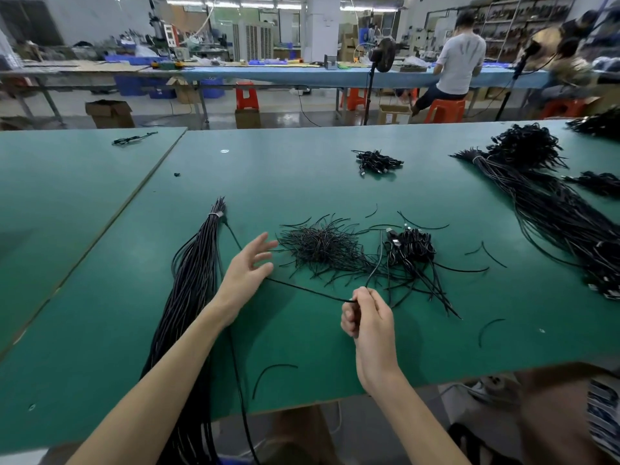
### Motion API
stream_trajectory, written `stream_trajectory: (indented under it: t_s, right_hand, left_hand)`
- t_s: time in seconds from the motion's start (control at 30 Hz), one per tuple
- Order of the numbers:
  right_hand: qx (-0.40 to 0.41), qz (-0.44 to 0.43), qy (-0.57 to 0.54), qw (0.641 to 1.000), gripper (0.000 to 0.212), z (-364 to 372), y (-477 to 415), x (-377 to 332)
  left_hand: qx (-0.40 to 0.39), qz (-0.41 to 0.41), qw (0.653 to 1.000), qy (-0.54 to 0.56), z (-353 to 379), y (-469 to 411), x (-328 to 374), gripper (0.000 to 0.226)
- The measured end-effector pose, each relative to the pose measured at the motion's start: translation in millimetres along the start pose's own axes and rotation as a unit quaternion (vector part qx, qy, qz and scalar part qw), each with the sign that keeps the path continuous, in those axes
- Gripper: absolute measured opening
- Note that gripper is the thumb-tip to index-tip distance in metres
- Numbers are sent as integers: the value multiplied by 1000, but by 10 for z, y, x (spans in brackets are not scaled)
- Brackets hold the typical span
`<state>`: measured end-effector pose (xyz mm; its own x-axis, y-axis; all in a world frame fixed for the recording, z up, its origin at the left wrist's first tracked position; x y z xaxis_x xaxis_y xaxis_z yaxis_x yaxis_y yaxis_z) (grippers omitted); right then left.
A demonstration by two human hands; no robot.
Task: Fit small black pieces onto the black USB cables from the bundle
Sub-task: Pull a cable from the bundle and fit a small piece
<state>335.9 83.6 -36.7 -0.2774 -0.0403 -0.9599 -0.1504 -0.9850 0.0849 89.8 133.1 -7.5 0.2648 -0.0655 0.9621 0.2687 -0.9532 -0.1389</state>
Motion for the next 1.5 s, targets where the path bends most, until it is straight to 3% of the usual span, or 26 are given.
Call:
stream_trajectory:
  t_s: [0.07,0.17,0.23,0.37,0.47,0.67,0.77,0.83,0.9,0.97,1.1,1.23,1.37,1.5]
  right_hand:
    - [8,3,-13,1000,29,-15,-3,11]
    - [2,-1,-31,1000,33,-9,5,-4]
    - [-5,-3,-34,999,39,8,14,-13]
    - [-21,-20,-7,1000,50,56,42,-55]
    - [-37,-32,30,998,56,82,73,-83]
    - [-70,-59,87,992,53,160,99,-88]
    - [-73,-61,99,991,52,174,101,-76]
    - [-80,-67,113,988,53,196,109,-82]
    - [-84,-80,131,985,53,223,125,-102]
    - [-73,-83,129,985,47,207,129,-109]
    - [-10,-81,93,992,23,54,78,-110]
    - [15,-81,84,993,17,30,35,-85]
    - [23,-68,69,995,16,2,24,-63]
    - [24,-56,53,997,17,-20,8,-36]
  left_hand:
    - [35,30,997,-56,-78,20,9,51]
    - [149,70,977,-135,-295,31,66,30]
    - [197,53,967,-153,-412,34,18,21]
    - [227,-25,949,-216,-482,54,-200,36]
    - [268,-27,920,-285,-530,97,-162,46]
    - [294,12,935,-198,-587,148,-120,50]
    - [329,-14,944,-34,-708,154,-187,48]
    - [299,-52,943,135,-667,114,-291,40]
    - [217,-92,926,294,-516,43,-370,34]
    - [117,-118,909,383,-345,10,-367,40]
    - [-21,-148,919,365,-52,62,-295,53]
    - [-120,-167,906,371,110,148,-198,51]
    - [-146,-197,908,340,117,222,-180,39]
    - [-161,-232,888,363,214,284,-200,38]
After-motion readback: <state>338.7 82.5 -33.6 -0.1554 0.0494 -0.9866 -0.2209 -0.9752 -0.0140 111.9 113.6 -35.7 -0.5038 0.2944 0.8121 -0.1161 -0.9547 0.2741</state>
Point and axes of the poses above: each hand's wrist, its own y-axis away from the middle knuckle, its own z-axis out of the palm, x = y × z, the point moved 9 cm from there along -y, towards the middle knuckle, and after that the axes turned 6 degrees about x, right-handed, at the moved point
